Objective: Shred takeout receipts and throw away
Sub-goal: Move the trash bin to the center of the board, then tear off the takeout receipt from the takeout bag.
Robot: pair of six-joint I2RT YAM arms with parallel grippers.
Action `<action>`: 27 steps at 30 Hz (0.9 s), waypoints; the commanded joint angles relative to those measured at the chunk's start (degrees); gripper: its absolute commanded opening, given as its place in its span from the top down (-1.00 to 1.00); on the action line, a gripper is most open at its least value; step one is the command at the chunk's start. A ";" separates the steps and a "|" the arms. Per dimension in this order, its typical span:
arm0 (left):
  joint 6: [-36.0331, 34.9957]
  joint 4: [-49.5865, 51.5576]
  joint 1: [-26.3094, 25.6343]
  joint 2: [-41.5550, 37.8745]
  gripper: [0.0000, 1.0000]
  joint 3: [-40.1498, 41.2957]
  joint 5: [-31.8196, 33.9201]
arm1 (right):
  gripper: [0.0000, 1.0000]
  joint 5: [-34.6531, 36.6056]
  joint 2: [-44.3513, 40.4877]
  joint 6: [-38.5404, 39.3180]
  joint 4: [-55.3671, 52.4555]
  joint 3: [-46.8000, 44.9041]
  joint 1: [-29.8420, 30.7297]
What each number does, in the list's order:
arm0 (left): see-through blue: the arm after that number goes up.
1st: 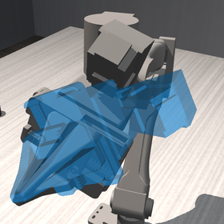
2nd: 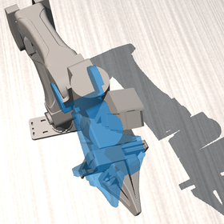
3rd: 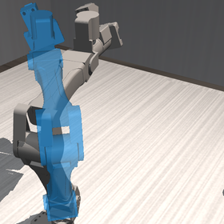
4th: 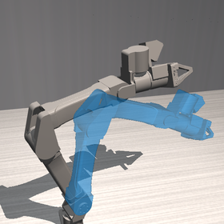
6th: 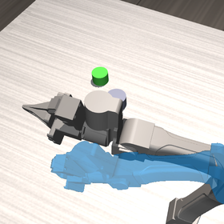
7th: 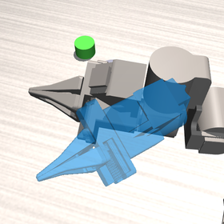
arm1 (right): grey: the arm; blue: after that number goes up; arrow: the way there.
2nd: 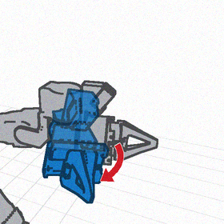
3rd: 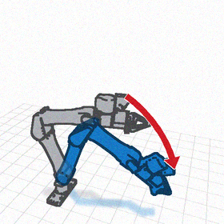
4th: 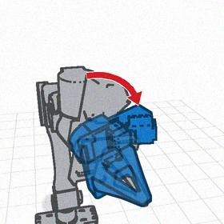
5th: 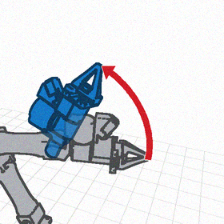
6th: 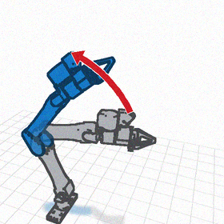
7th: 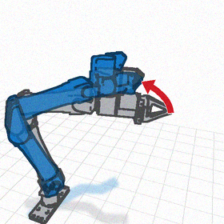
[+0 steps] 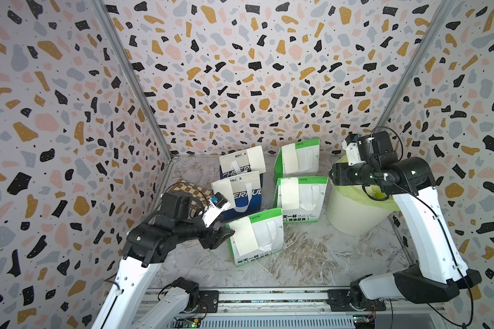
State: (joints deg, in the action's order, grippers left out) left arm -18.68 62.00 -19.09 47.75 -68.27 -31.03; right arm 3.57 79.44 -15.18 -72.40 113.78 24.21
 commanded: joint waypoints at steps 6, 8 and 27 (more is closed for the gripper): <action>-5.63 1.82 -0.33 1.37 0.00 -1.84 0.65 | -0.39 -22.41 -7.86 1.22 17.85 -10.32 10.56; -6.68 1.61 -0.38 1.93 0.02 -2.17 0.70 | -0.40 -23.34 -8.99 0.95 22.54 -14.43 14.94; -8.94 -0.04 -0.69 5.16 0.61 1.22 -2.85 | -0.29 -24.51 -12.73 -3.27 52.82 -44.96 29.20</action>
State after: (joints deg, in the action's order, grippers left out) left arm -27.44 64.10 -19.44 53.34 -68.05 -31.03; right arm -20.01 67.46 -17.41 -25.80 69.17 52.64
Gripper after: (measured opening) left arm 0.202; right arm 0.649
